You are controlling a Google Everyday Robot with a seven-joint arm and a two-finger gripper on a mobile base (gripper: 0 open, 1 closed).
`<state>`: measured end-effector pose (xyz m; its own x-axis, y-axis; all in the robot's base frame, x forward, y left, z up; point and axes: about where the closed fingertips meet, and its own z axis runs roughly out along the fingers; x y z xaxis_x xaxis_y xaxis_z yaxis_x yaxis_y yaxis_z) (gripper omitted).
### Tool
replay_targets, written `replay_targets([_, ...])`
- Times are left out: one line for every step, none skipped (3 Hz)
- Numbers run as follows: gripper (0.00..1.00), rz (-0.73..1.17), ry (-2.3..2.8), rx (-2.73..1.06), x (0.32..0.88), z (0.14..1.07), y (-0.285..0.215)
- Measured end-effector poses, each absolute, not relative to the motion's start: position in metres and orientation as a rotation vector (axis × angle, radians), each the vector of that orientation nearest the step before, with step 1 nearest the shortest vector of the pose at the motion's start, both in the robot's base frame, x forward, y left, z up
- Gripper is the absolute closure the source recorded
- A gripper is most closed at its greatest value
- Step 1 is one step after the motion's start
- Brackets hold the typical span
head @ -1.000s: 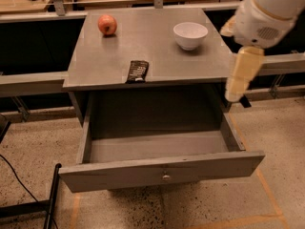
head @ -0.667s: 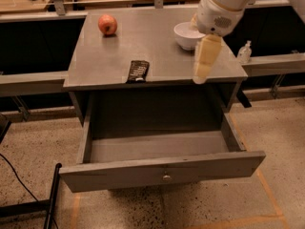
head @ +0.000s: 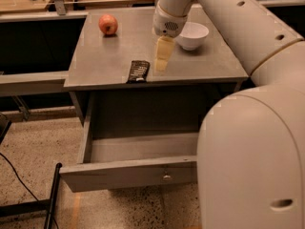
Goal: Place rxbar chocolate into top drawer
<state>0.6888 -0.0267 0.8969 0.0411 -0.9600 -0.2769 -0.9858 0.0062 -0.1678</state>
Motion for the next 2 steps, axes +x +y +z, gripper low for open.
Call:
replay_targets([0.0, 0.115, 1.994, -2.023, 0.711, 0.872, 0.001])
replay_targets([0.0, 0.106, 2.004, -2.062, 0.714, 0.857, 0.026])
